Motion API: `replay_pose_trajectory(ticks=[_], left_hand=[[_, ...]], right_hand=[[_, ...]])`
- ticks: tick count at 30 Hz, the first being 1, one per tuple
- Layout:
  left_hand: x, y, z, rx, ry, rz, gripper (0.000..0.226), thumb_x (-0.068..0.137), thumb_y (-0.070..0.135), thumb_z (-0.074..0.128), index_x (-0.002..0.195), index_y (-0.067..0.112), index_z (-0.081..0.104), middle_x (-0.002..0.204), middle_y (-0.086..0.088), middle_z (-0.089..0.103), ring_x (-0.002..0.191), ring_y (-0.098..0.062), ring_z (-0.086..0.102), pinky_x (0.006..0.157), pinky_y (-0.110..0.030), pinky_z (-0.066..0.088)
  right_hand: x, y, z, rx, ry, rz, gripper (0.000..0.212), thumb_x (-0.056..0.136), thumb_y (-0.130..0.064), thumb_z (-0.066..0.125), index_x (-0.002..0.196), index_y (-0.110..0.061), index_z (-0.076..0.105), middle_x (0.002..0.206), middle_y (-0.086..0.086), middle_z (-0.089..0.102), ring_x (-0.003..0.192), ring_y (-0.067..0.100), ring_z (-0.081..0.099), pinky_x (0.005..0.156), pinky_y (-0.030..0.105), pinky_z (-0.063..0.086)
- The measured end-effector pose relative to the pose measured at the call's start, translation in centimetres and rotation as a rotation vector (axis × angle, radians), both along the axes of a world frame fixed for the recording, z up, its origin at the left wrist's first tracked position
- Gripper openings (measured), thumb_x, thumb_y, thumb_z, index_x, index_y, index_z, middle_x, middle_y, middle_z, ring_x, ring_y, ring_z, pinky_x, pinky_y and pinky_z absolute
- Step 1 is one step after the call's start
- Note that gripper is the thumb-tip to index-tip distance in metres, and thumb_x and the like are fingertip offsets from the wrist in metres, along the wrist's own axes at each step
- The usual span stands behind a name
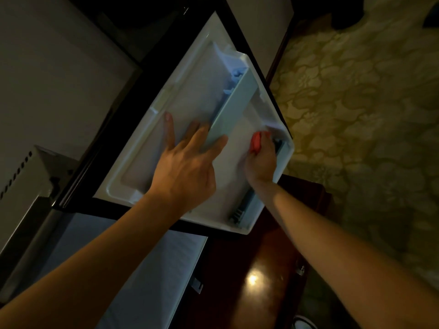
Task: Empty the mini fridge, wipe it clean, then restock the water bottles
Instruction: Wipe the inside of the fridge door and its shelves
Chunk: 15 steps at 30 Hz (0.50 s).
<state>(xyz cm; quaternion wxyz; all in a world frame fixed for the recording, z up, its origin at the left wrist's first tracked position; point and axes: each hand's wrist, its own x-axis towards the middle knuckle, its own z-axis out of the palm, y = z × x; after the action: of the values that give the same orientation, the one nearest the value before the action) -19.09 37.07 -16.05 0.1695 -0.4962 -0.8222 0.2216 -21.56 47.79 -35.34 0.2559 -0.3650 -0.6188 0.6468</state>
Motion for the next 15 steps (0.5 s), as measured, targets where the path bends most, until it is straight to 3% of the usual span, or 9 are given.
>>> replay_pose_trajectory(ticks=[3,6,7,11,15], left_hand=[[-0.1,0.0,0.1,0.012,-0.01,-0.001,0.05,0.086,0.016,0.044,0.134,0.014,0.061,0.133,-0.024,0.053,0.132,-0.041,0.048,0.117,-0.069,0.0],[-0.1,0.0,0.1,0.016,-0.017,0.009,0.052,0.085,0.017,0.043,0.134,0.014,0.061,0.132,-0.024,0.053,0.132,-0.039,0.049,0.117,-0.069,-0.001],[-0.1,0.0,0.1,0.012,-0.017,0.011,0.053,0.084,0.017,0.043,0.134,0.014,0.06,0.132,-0.024,0.053,0.131,-0.039,0.049,0.117,-0.069,-0.001],[-0.2,0.0,0.0,0.006,-0.007,0.004,0.053,0.083,0.017,0.047,0.135,0.015,0.06,0.133,-0.023,0.052,0.132,-0.039,0.048,0.116,-0.069,0.001],[-0.2,0.0,-0.1,0.0,0.005,-0.005,0.055,0.081,0.015,0.048,0.135,0.014,0.06,0.133,-0.024,0.053,0.132,-0.04,0.049,0.115,-0.07,0.002]], right_hand=[[-1.1,2.2,0.5,-0.03,0.029,-0.089,0.033,0.103,-0.021,0.041,0.119,-0.002,0.062,0.117,0.017,0.062,0.11,0.031,0.058,0.097,0.032,0.044],[-0.5,1.7,0.4,-0.063,0.053,-0.06,0.03,0.101,-0.015,0.046,0.126,-0.005,0.059,0.122,0.009,0.059,0.114,0.019,0.055,0.09,0.01,0.033],[0.0,1.2,0.2,-0.082,0.037,-0.034,0.029,0.099,-0.013,0.048,0.126,-0.008,0.059,0.122,0.008,0.06,0.114,0.019,0.055,0.089,0.009,0.032],[1.8,-1.6,-0.2,-0.136,-0.092,0.055,0.029,0.098,-0.014,0.046,0.124,-0.009,0.057,0.124,0.014,0.058,0.114,0.033,0.056,0.093,0.033,0.041],[3.7,-6.4,-0.1,-0.228,-0.072,0.055,0.027,0.098,-0.018,0.045,0.121,-0.011,0.058,0.128,0.01,0.057,0.116,0.03,0.056,0.099,0.035,0.044]])
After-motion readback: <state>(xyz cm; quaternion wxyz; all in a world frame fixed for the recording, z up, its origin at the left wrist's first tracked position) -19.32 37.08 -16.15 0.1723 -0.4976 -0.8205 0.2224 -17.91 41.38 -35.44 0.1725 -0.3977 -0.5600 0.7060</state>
